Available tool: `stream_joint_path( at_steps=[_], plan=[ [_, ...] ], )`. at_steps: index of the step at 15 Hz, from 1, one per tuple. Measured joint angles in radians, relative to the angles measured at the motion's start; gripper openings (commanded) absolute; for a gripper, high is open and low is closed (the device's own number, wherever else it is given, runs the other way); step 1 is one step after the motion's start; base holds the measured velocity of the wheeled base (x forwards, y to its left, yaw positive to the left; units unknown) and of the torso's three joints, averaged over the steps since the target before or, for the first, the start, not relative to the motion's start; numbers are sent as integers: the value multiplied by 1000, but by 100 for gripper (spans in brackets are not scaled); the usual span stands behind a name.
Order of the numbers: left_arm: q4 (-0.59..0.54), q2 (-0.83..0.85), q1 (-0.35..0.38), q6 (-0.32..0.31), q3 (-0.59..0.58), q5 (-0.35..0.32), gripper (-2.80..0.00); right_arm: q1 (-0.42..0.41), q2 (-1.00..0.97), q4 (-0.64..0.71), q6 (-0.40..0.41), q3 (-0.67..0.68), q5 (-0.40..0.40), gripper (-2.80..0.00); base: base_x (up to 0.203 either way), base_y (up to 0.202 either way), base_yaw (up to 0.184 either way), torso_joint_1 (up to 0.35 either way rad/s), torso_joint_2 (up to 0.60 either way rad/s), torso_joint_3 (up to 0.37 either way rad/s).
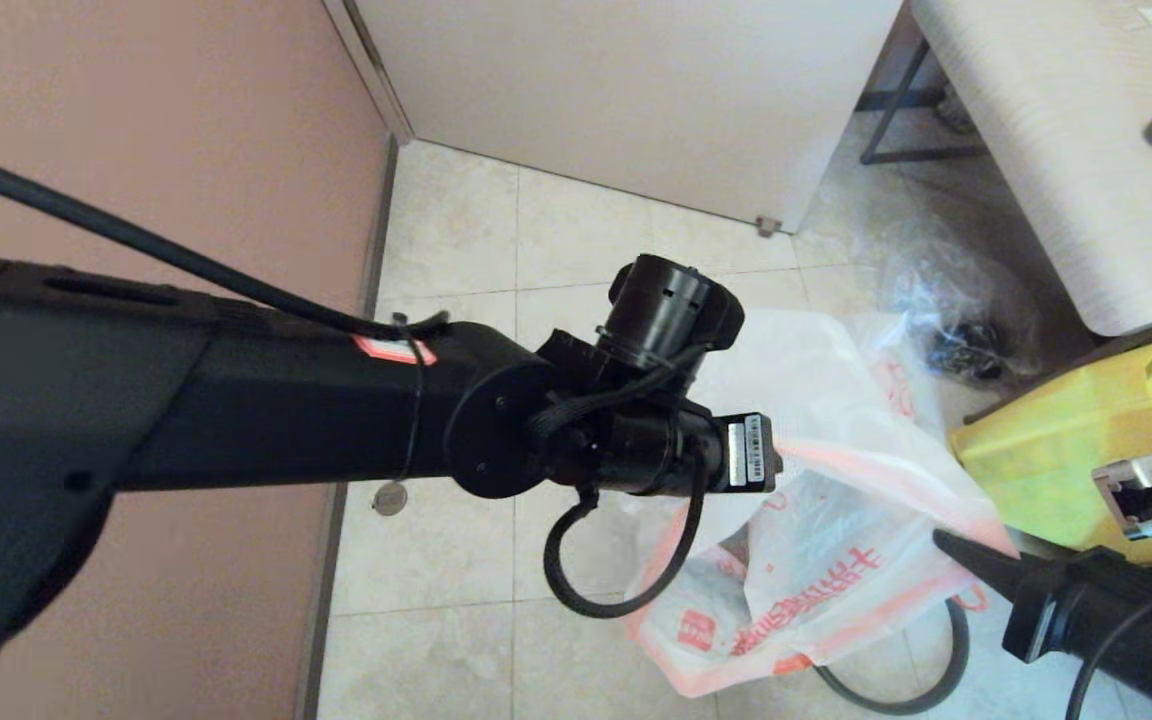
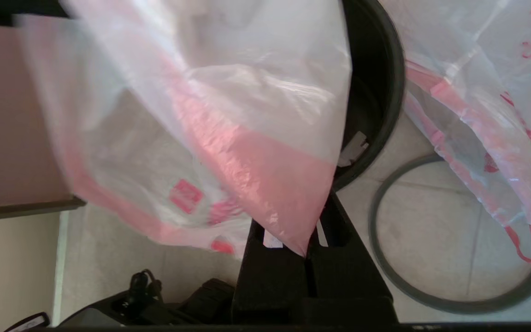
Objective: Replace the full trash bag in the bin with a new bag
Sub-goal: Put the new garbage bag on the trash can
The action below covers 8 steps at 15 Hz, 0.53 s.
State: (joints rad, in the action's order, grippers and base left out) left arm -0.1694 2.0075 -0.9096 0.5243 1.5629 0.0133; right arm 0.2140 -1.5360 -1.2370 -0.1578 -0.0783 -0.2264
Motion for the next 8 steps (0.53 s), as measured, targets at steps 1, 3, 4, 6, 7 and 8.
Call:
stream_joint_path(
  at_steps=[1, 3, 4, 6, 7, 8],
  plan=[
    [4, -45, 0, 1, -46, -4, 0, -10, 0, 0, 2, 2, 0, -280, 0, 0, 0, 0, 0, 0],
    [42, -143, 39, 2, -159, -11, 0, -15, 17, 0, 2, 20, 0, -280, 0, 0, 0, 0, 0, 0],
    [82, -178, 74, 3, -201, -12, 0, -15, 27, 1, 3, 34, 0, -280, 0, 0, 0, 0, 0, 0],
    [165, -208, 130, 5, -244, -12, 0, -17, 40, 0, 4, 62, 0, -280, 0, 0, 0, 0, 0, 0],
    [193, -198, 145, 4, -248, -8, 0, -17, 44, 0, 4, 66, 0, -280, 0, 0, 0, 0, 0, 0],
    [228, -172, 158, 4, -244, 3, -261, -17, 46, -1, 3, 65, 0, -280, 0, 0, 0, 0, 0, 0]
  ],
)
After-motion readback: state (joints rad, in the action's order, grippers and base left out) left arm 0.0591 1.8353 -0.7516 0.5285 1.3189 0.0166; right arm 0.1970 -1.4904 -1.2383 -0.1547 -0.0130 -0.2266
